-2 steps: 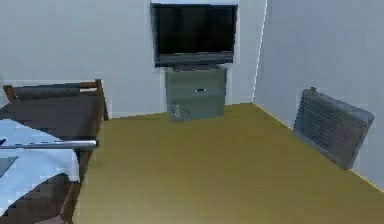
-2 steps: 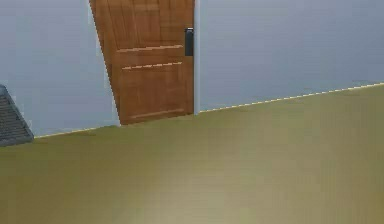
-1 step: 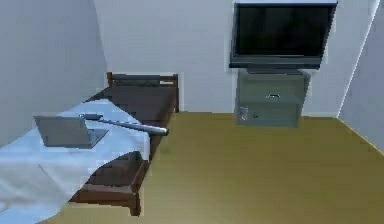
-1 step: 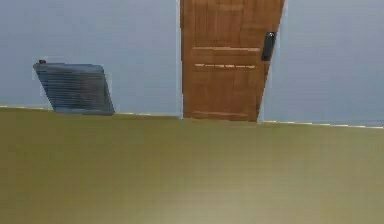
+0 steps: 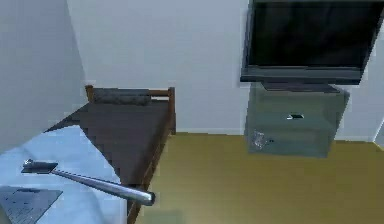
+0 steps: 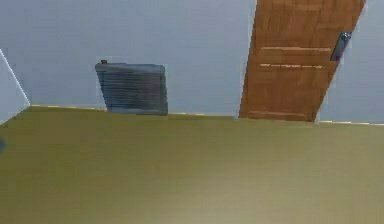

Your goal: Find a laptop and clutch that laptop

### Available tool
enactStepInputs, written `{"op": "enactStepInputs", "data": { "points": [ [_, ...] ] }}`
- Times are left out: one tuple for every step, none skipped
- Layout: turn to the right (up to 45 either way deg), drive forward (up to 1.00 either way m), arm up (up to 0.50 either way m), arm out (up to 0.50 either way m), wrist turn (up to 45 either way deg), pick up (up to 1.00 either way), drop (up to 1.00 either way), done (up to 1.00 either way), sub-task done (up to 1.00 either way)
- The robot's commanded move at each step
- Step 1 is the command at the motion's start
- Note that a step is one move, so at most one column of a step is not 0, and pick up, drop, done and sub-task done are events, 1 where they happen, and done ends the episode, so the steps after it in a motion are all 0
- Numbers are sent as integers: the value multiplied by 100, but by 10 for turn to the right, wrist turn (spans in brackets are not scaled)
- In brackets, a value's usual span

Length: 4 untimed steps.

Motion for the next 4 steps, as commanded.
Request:
{"op": "enactStepInputs", "data": {
  "points": [
    [-450,0,0,0,0,0,0,0,0],
    [-450,0,0,0,0,0,0,0,0],
    [-450,0,0,0,0,0,0,0,0],
    [450,0,0,0,0,0,0,0,0]
  ]
}}
